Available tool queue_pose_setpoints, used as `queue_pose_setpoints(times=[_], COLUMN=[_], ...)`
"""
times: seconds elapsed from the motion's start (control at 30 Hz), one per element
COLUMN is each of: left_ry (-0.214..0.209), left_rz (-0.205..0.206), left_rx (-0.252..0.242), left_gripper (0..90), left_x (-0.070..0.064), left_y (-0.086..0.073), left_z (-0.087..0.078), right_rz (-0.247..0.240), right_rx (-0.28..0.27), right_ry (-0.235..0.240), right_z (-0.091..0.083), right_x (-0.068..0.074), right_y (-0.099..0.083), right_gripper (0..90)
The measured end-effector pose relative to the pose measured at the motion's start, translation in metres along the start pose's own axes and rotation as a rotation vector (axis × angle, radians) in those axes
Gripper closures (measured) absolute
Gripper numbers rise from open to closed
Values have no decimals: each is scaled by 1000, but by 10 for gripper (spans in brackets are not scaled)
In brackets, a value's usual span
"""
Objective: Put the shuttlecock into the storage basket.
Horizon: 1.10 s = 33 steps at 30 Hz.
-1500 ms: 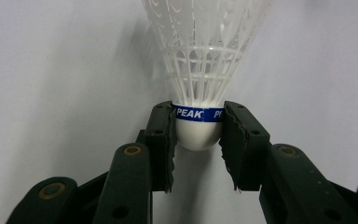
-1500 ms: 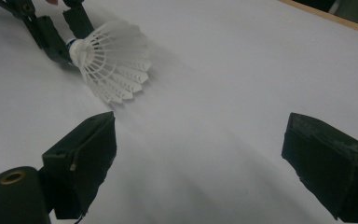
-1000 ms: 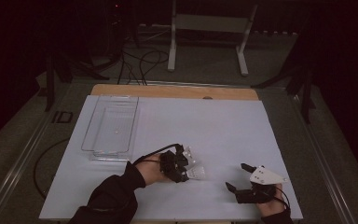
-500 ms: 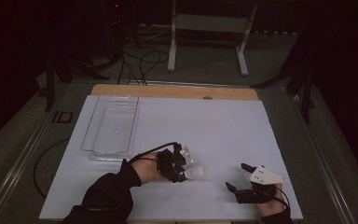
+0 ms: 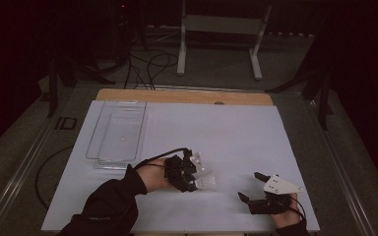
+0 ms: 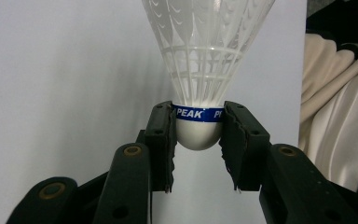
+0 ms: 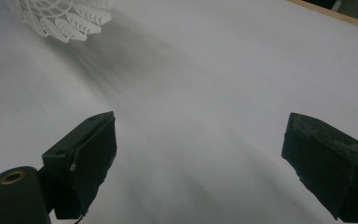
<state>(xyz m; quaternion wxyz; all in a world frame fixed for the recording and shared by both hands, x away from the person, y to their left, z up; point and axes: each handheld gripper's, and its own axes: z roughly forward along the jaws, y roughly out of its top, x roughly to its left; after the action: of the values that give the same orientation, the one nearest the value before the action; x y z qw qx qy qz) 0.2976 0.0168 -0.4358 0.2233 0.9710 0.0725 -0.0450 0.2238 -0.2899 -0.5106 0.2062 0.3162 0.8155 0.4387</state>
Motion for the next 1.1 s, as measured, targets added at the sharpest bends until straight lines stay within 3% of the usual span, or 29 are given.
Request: queue_pose_setpoints(times=[0.5, 1.1], left_ry=[-9, 17], left_rz=[23, 35], left_rx=[4, 6], left_gripper=[658, 658], left_x=[-2, -4], left_y=[5, 10], left_z=[-16, -42], right_rz=[0, -5], right_rx=[0, -3], right_ry=[-1, -5], right_z=[0, -1], right_x=[0, 1], right_y=[0, 1], right_gripper=[100, 99])
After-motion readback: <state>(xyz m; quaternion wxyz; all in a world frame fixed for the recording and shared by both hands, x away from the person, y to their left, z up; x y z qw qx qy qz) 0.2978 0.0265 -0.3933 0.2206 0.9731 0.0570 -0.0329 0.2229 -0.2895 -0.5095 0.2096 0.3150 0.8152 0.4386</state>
